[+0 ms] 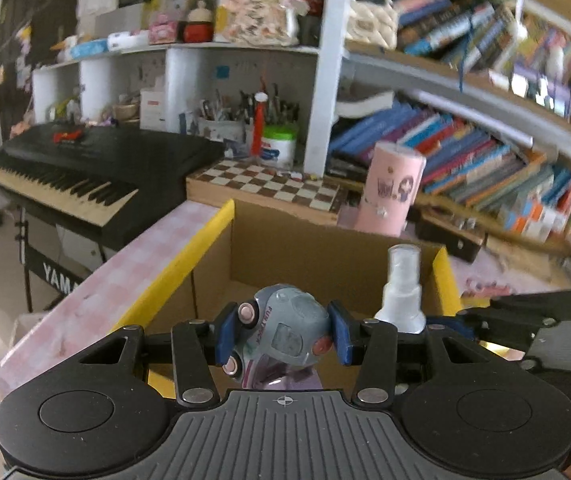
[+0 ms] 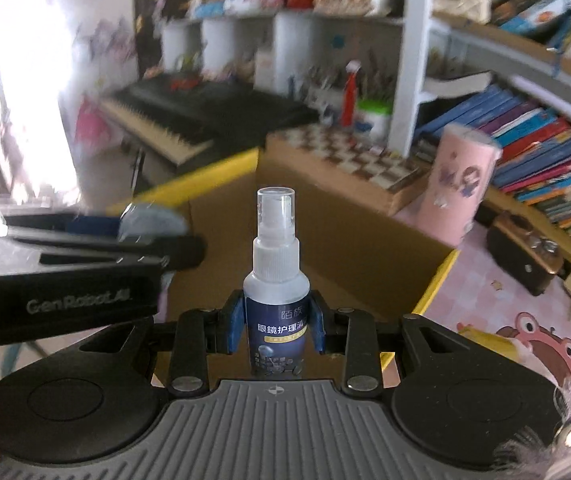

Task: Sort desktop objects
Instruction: 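Open the left gripper to drop the toy robot while the right releases the bottle into the box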

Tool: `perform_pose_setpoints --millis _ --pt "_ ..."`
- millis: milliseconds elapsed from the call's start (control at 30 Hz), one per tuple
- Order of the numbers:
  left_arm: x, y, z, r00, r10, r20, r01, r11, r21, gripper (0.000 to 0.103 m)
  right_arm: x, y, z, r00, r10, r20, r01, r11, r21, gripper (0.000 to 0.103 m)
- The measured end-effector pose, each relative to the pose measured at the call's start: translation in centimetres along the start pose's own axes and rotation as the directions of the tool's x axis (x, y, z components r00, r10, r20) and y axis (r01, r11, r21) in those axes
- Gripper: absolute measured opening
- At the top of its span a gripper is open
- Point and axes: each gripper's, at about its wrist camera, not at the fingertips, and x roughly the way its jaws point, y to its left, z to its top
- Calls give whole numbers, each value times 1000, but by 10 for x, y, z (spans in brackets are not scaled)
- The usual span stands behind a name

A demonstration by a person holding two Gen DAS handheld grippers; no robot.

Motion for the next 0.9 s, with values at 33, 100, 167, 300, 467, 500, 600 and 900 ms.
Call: perform_pose_setpoints --millis 33,100,167,300,467,500,600,900 --pt "4 -2 0 1000 2 -12 -2 1000 10 46 5 0 -2 1000 7 -19 -7 1000 -11 31" --pt "11 -6 -2 999 5 -33 -4 1000 28 46 13 -2 -4 999 14 -43 -15 1000 -21 31" --pt "19 -10 -5 999 9 -53 -7 999 47 46 20 -3 -6 998 19 -66 -21 999 -28 31" --pt "28 -11 -8 997 11 -77 -8 999 39 46 25 -1 -8 997 -14 -70 7 995 -95 31" --pt "32 -11 -9 997 16 -74 -13 999 36 46 28 -2 -8 997 -38 -64 30 992 -124 31" --pt "32 -11 -9 997 16 -69 -14 999 30 46 27 -3 -8 997 -53 -56 46 991 -122 37" --pt "28 -13 -9 999 18 -43 -16 999 32 47 26 -9 -6 998 -49 -44 44 994 -95 39" --pt "0 -11 3 998 29 59 -29 1000 1 58 -3 -18 3 996 -61 59 60 998 11 41"
